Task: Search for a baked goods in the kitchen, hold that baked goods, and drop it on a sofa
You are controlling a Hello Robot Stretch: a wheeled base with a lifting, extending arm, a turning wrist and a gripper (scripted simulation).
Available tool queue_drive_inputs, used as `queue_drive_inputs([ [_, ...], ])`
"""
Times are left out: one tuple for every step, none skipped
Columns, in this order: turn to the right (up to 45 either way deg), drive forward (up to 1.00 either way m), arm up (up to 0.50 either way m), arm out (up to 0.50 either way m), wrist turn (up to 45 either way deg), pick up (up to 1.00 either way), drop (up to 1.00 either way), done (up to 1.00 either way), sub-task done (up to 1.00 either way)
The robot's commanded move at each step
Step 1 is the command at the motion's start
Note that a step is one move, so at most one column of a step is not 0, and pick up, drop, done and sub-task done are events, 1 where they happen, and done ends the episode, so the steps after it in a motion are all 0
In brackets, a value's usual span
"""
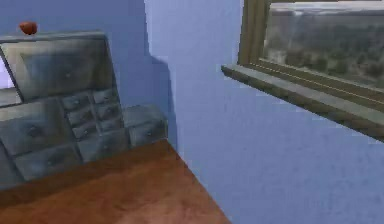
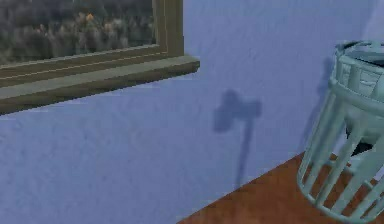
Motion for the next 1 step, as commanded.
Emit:
queue_drive_inputs([
  [-45.0, 0.0, 0.0, 0.0, 0.0, 0.0, 0.0, 0.0, 0.0],
])
